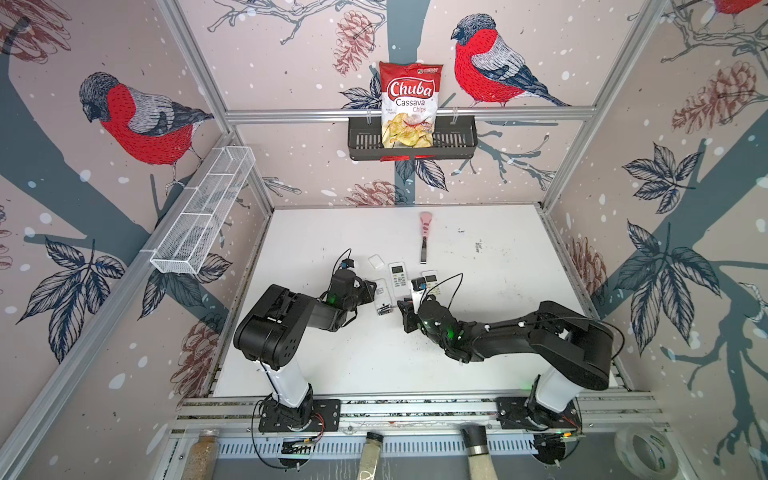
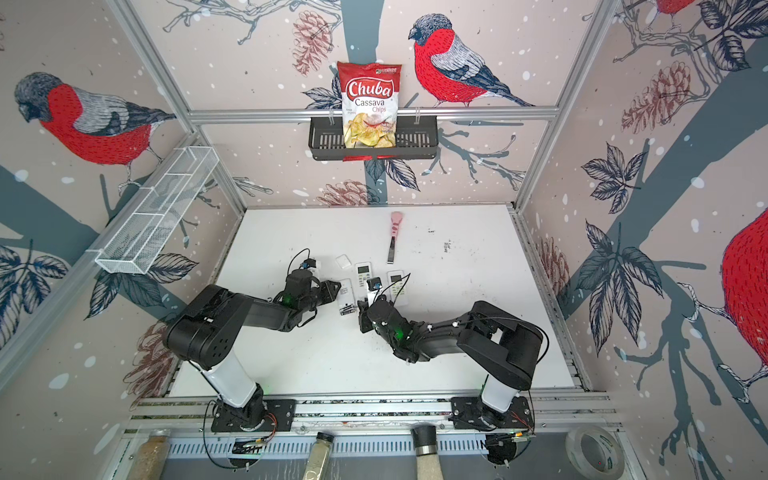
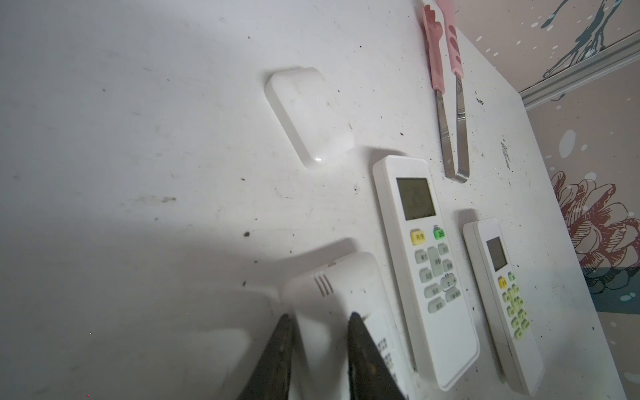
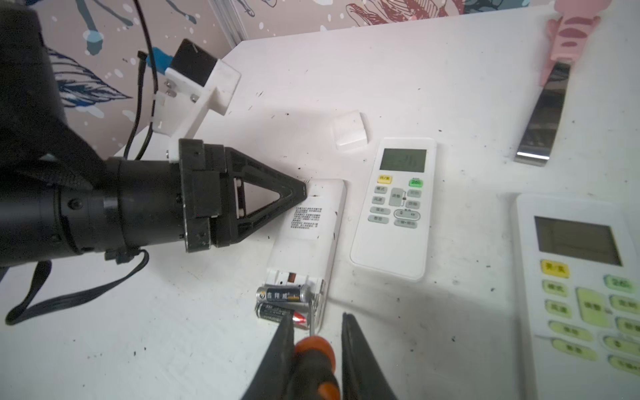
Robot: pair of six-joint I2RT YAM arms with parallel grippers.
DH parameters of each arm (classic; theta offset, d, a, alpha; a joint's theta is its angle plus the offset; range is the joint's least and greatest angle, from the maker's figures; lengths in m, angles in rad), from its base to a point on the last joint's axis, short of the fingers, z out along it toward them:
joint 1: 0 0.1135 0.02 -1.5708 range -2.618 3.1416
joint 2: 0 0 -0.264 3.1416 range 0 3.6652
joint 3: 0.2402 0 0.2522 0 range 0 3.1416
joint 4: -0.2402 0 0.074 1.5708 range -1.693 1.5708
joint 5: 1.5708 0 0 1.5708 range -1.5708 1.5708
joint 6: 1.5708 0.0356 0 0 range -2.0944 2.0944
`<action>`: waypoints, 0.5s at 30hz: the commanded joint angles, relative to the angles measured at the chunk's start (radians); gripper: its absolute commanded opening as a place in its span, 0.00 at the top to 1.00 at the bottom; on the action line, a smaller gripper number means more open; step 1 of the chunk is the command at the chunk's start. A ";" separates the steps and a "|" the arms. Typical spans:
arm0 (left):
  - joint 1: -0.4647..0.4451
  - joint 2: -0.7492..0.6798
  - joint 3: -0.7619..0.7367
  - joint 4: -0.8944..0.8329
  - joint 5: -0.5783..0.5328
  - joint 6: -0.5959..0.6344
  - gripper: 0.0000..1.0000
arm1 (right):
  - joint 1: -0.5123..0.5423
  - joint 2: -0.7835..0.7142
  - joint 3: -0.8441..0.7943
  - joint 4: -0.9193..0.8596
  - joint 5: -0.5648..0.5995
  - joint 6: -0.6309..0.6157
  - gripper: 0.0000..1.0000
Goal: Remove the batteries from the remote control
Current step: 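Insert the screwdriver tip into the battery compartment with the right gripper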
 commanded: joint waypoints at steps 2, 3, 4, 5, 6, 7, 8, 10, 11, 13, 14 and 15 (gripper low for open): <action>0.002 -0.006 0.004 -0.051 0.004 0.002 0.72 | -0.017 0.001 0.009 0.010 -0.023 0.053 1.00; 0.002 -0.006 0.005 -0.053 0.004 0.002 0.72 | -0.022 0.001 0.014 0.008 -0.046 0.056 1.00; 0.002 -0.005 0.006 -0.052 0.004 0.001 0.72 | -0.025 0.001 0.020 0.007 -0.067 0.060 1.00; 0.001 -0.005 0.008 -0.053 0.004 0.001 0.72 | -0.027 0.000 0.026 0.007 -0.083 0.062 1.00; 0.002 -0.006 0.009 -0.053 0.004 0.000 0.72 | -0.029 0.000 0.030 0.005 -0.096 0.062 1.00; 0.002 -0.006 0.009 -0.053 0.004 0.000 0.72 | -0.029 -0.002 0.034 0.004 -0.106 0.062 1.00; 0.002 -0.005 0.009 -0.053 0.004 0.000 0.72 | -0.028 -0.003 0.038 0.001 -0.113 0.062 1.00; 0.002 -0.006 0.009 -0.053 0.001 0.000 0.72 | -0.028 -0.009 0.044 -0.006 -0.122 0.062 1.00; 0.002 -0.005 0.009 -0.054 0.000 0.000 0.72 | -0.029 -0.013 0.047 -0.008 -0.126 0.062 1.00; 0.002 -0.004 0.011 -0.053 0.000 -0.003 0.72 | -0.029 -0.018 0.052 -0.012 -0.130 0.062 1.00; 0.002 -0.003 0.010 -0.051 0.000 -0.005 0.72 | -0.030 -0.018 0.054 -0.014 -0.133 0.062 1.00; 0.002 -0.001 0.011 -0.049 0.000 -0.006 0.72 | -0.031 -0.018 0.058 -0.016 -0.137 0.062 1.00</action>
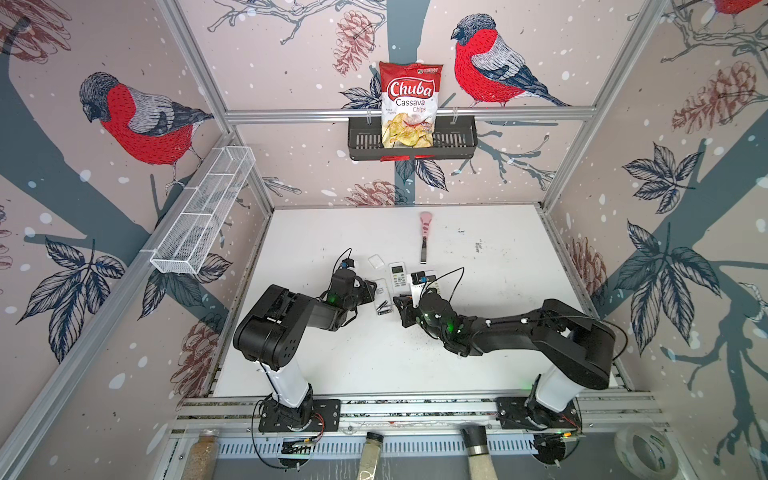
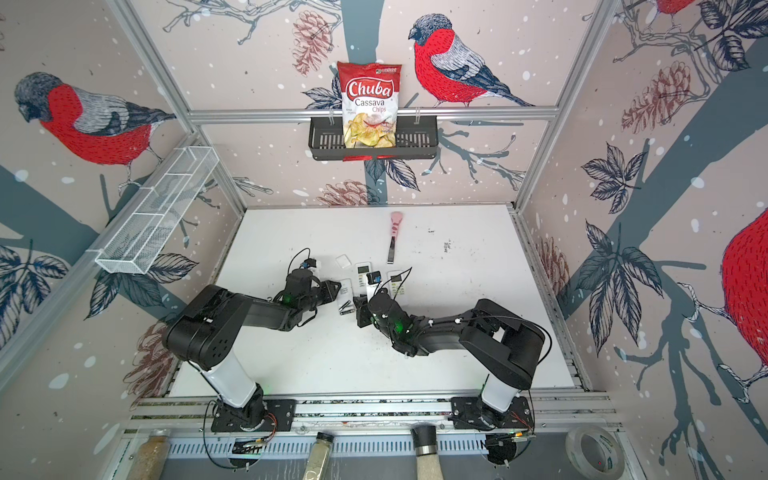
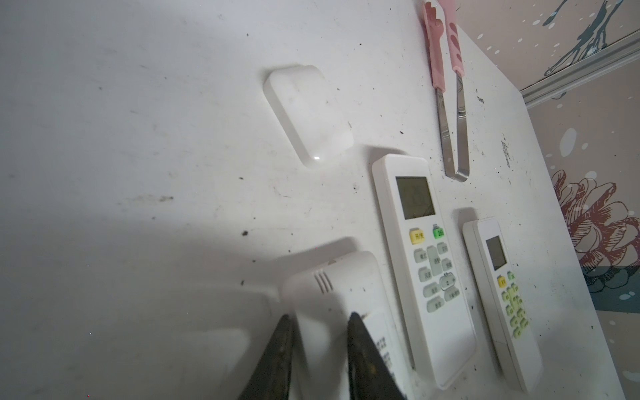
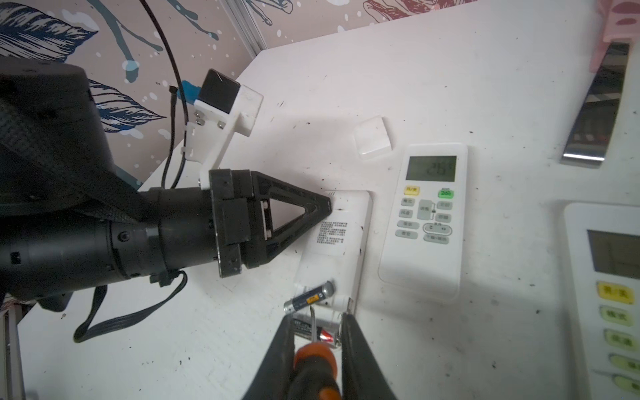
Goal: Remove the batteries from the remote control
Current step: 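Insert the screwdriver tip into the battery compartment with the right gripper, then pry the batteries upward with the screwdriver tip, right gripper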
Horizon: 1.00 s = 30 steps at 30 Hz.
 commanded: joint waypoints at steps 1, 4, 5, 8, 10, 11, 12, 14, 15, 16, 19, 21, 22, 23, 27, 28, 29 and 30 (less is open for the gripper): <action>0.002 0.006 0.004 -0.031 0.000 -0.006 0.72 | -0.002 -0.007 0.015 0.003 -0.028 0.011 1.00; 0.001 0.012 0.003 -0.025 0.003 -0.011 0.73 | -0.011 0.002 0.033 -0.001 -0.041 0.011 1.00; 0.002 0.013 0.003 -0.022 0.004 -0.013 0.73 | -0.015 0.008 0.042 -0.005 -0.046 0.011 1.00; 0.002 0.013 0.003 -0.019 0.006 -0.016 0.73 | -0.031 0.022 0.057 -0.010 -0.063 0.011 1.00; 0.001 0.009 0.002 -0.020 0.006 -0.017 0.73 | -0.042 0.030 0.066 -0.019 -0.075 0.011 1.00; 0.002 0.008 0.003 -0.021 0.005 -0.018 0.73 | -0.045 0.031 0.072 -0.026 -0.078 0.009 1.00; 0.002 0.007 0.003 -0.022 0.005 -0.018 0.73 | -0.047 0.026 0.075 -0.035 -0.078 0.008 1.00; 0.002 0.004 0.004 -0.023 0.005 -0.018 0.73 | -0.057 0.004 0.062 -0.037 -0.076 0.009 1.00; 0.003 0.002 0.004 -0.025 0.004 -0.018 0.73 | -0.063 -0.009 0.057 -0.042 -0.078 0.009 1.00; 0.002 0.002 0.006 -0.025 0.005 -0.019 0.73 | -0.067 -0.018 0.056 -0.051 -0.081 0.009 1.00; 0.002 0.003 0.006 -0.023 0.006 -0.019 0.73 | -0.078 -0.036 0.056 -0.092 -0.098 0.006 1.00; 0.002 0.005 0.006 -0.023 0.007 -0.020 0.73 | -0.078 -0.037 0.053 -0.105 -0.107 0.006 1.00; 0.002 0.004 0.006 -0.024 0.006 -0.020 0.73 | -0.077 -0.034 0.052 -0.107 -0.115 0.007 1.00; 0.002 0.003 0.005 -0.025 0.005 -0.019 0.73 | -0.076 -0.029 0.049 -0.109 -0.120 0.010 1.00; 0.001 0.004 0.003 -0.019 0.006 -0.021 0.73 | -0.077 -0.012 0.047 -0.110 -0.136 0.018 1.00; 0.002 0.005 0.003 -0.019 0.007 -0.021 0.73 | -0.077 -0.008 0.048 -0.109 -0.139 0.018 1.00; 0.002 0.005 0.001 -0.018 0.006 -0.023 0.73 | -0.076 -0.003 0.049 -0.108 -0.141 0.020 1.00; 0.002 0.005 0.000 -0.016 0.006 -0.024 0.73 | -0.075 0.000 0.052 -0.105 -0.142 0.020 1.00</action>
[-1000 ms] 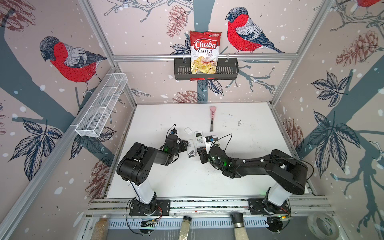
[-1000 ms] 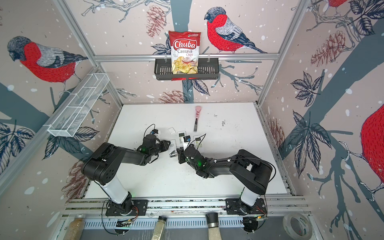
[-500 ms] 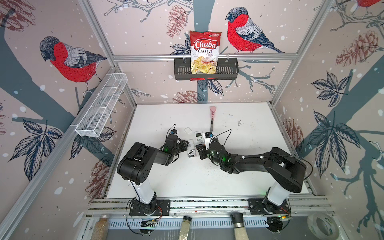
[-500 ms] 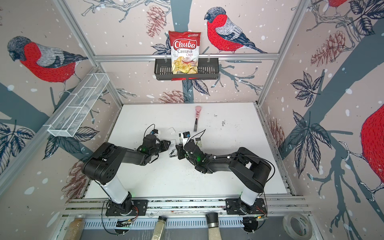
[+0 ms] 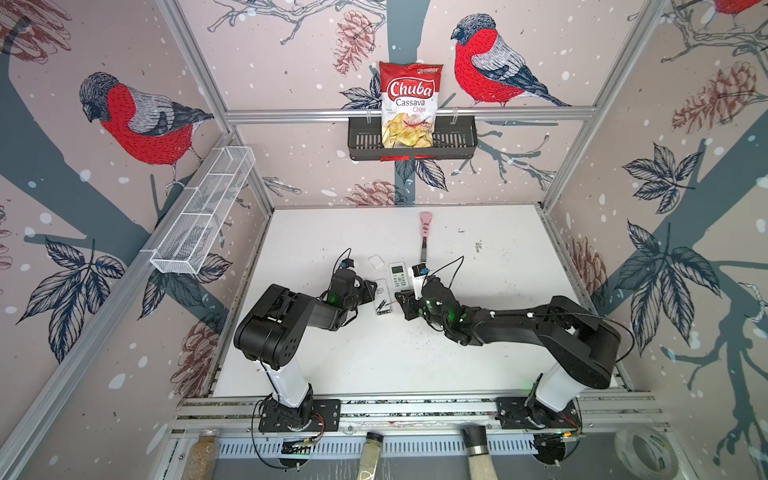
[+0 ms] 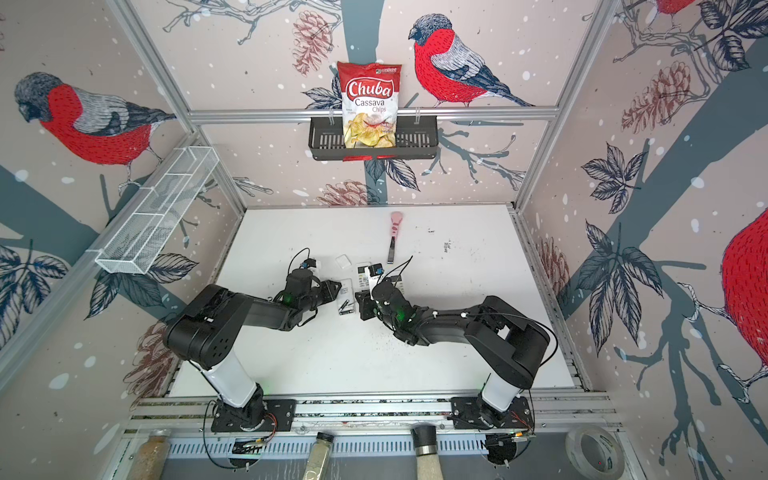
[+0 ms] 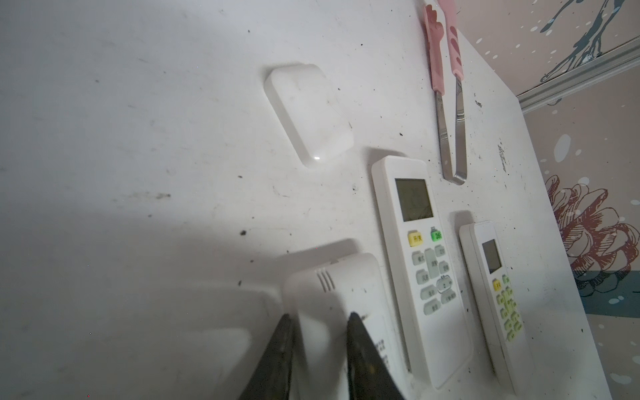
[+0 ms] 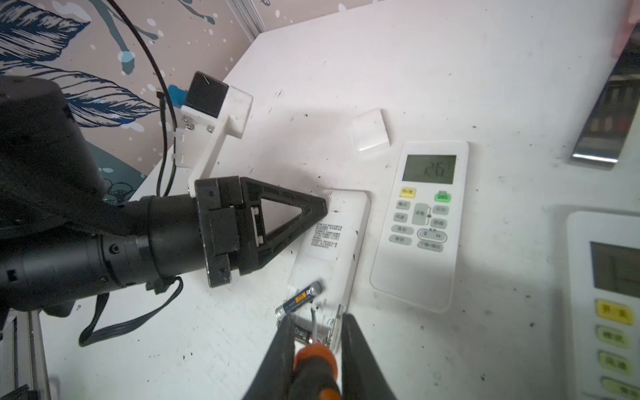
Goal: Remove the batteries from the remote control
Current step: 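Pry the batteries upward with the screwdriver tip, right gripper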
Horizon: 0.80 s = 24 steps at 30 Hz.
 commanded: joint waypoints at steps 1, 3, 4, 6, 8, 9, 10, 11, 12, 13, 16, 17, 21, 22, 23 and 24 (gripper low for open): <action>0.002 -0.001 -0.004 -0.020 0.002 0.002 0.73 | 0.002 0.011 0.008 0.013 -0.021 0.019 1.00; 0.002 -0.001 -0.006 -0.016 0.002 -0.001 0.73 | 0.001 0.022 0.019 0.019 -0.027 0.020 1.00; 0.002 -0.001 -0.006 -0.015 0.003 -0.001 0.73 | 0.000 0.031 0.028 0.020 -0.031 0.022 1.00; 0.002 -0.001 -0.006 -0.015 0.005 -0.004 0.73 | 0.000 0.050 0.049 0.020 -0.044 0.022 1.00; 0.001 -0.003 -0.007 -0.015 0.006 -0.004 0.73 | 0.001 0.063 0.064 0.021 -0.057 0.026 1.00; 0.002 -0.003 -0.007 -0.015 0.006 -0.003 0.73 | 0.001 0.069 0.071 0.023 -0.063 0.028 1.00; 0.002 -0.005 -0.009 -0.014 0.005 -0.003 0.73 | 0.001 0.073 0.075 0.024 -0.066 0.029 1.00; 0.002 -0.005 -0.009 -0.015 0.004 -0.005 0.73 | 0.001 0.073 0.079 0.026 -0.070 0.031 1.00; 0.002 -0.005 -0.010 -0.014 0.003 -0.005 0.73 | 0.002 0.073 0.081 0.026 -0.072 0.031 1.00; 0.002 -0.005 -0.010 -0.014 0.003 -0.004 0.73 | 0.003 0.072 0.082 0.026 -0.075 0.031 1.00; 0.002 -0.002 -0.012 -0.010 0.003 -0.005 0.73 | 0.002 0.067 0.087 0.020 -0.078 0.031 1.00; 0.001 -0.001 -0.012 -0.008 0.003 -0.005 0.73 | 0.001 0.065 0.088 0.019 -0.080 0.031 1.00; 0.002 0.004 -0.013 -0.002 0.005 -0.008 0.73 | 0.001 0.063 0.091 0.015 -0.085 0.031 1.00; 0.002 0.004 -0.013 -0.003 0.006 -0.008 0.73 | 0.002 0.061 0.091 0.015 -0.084 0.031 1.00; 0.002 0.004 -0.013 -0.002 0.006 -0.007 0.73 | 0.001 0.060 0.089 0.015 -0.083 0.031 1.00; 0.002 0.004 -0.013 -0.002 0.006 -0.008 0.73 | 0.002 0.059 0.092 0.017 -0.080 0.031 1.00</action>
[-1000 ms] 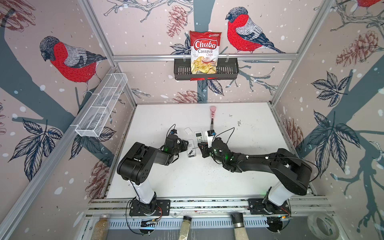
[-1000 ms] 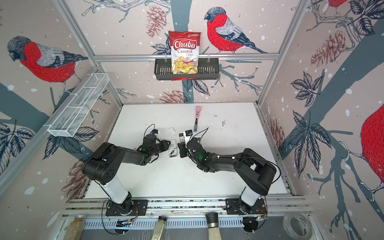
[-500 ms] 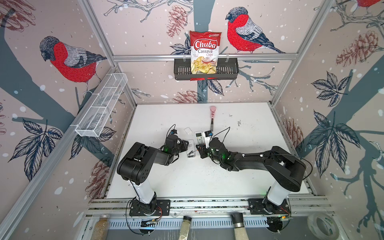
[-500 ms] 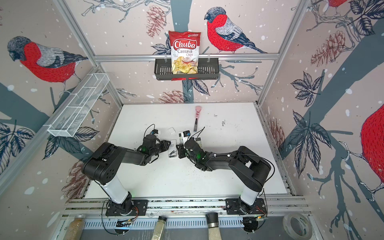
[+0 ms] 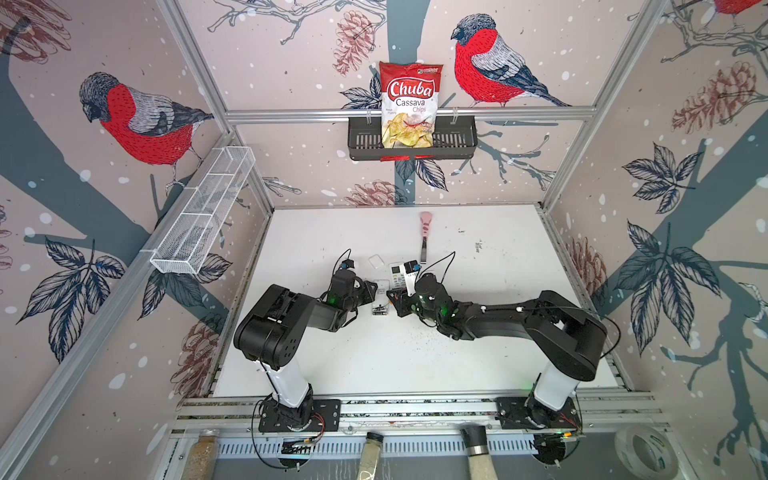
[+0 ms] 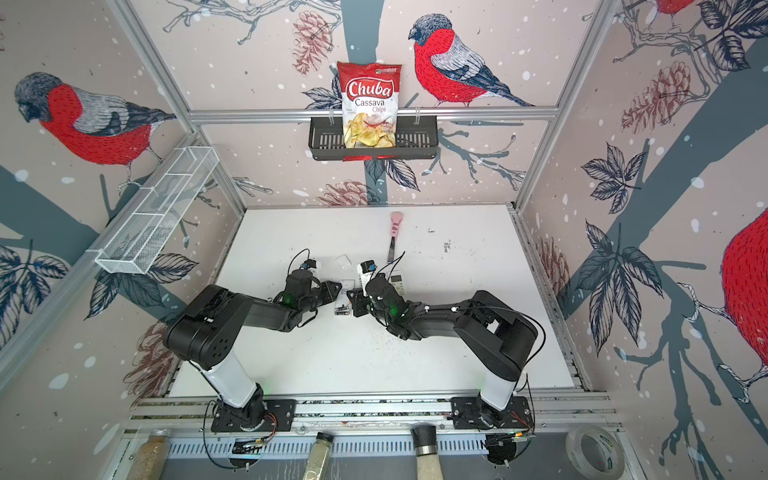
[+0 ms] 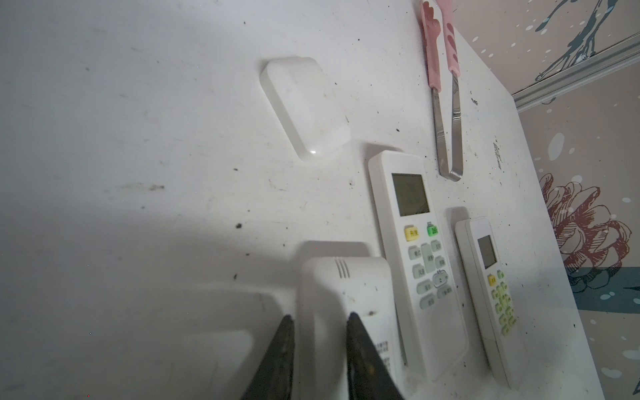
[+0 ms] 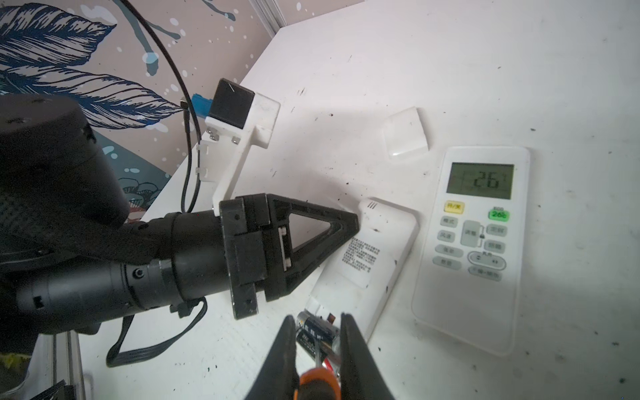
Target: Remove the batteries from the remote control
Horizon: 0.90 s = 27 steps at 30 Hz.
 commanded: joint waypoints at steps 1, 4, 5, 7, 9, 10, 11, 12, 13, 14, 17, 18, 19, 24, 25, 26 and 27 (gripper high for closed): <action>0.001 0.003 -0.004 -0.014 0.001 -0.002 0.73 | -0.001 -0.009 0.008 0.013 -0.006 0.007 1.00; 0.002 -0.003 -0.002 -0.016 0.002 -0.004 0.73 | -0.004 -0.003 0.020 0.009 -0.004 0.003 1.00; 0.002 -0.005 -0.002 -0.016 0.001 -0.003 0.73 | -0.005 -0.002 0.025 0.007 -0.004 0.001 1.00; 0.001 -0.009 -0.002 -0.021 0.000 -0.002 0.73 | -0.008 0.002 0.032 0.010 0.004 -0.003 1.00; 0.002 -0.015 -0.004 -0.025 -0.002 -0.002 0.73 | -0.011 0.007 0.040 0.009 0.008 -0.011 1.00; 0.002 -0.017 -0.003 -0.029 -0.003 -0.001 0.73 | -0.013 0.011 0.047 0.003 0.007 -0.013 1.00; 0.002 -0.019 -0.002 -0.031 -0.003 0.001 0.73 | -0.016 0.014 0.051 -0.002 0.004 -0.014 1.00; 0.002 -0.023 -0.002 -0.034 -0.003 0.001 0.74 | -0.019 0.014 0.052 -0.003 -0.002 -0.011 1.00; 0.002 -0.025 -0.002 -0.037 -0.004 0.003 0.73 | -0.024 0.010 0.052 -0.006 -0.006 -0.010 1.00; 0.001 -0.027 -0.001 -0.040 -0.005 0.004 0.74 | -0.028 0.005 0.048 -0.008 -0.010 -0.007 1.00; 0.002 -0.040 -0.001 -0.047 -0.012 0.008 0.74 | -0.041 -0.022 0.025 -0.012 -0.016 -0.004 1.00; 0.002 -0.051 -0.005 -0.044 -0.015 0.010 0.74 | -0.049 -0.034 0.018 -0.014 -0.017 -0.002 1.00; 0.002 -0.067 -0.014 -0.031 -0.018 0.012 0.71 | -0.058 -0.050 0.009 -0.016 -0.024 0.001 1.00; 0.002 -0.212 -0.113 0.134 -0.013 0.018 0.25 | -0.147 -0.130 -0.018 -0.040 -0.113 0.032 1.00; 0.002 -0.247 -0.136 0.183 0.000 0.027 0.19 | -0.174 -0.143 -0.013 -0.056 -0.149 0.037 1.00; 0.002 -0.272 -0.153 0.220 0.013 0.039 0.17 | -0.196 -0.150 -0.004 -0.078 -0.179 0.038 1.00; 0.002 -0.298 -0.166 0.253 0.030 0.056 0.16 | -0.217 -0.157 0.008 -0.108 -0.204 0.036 1.00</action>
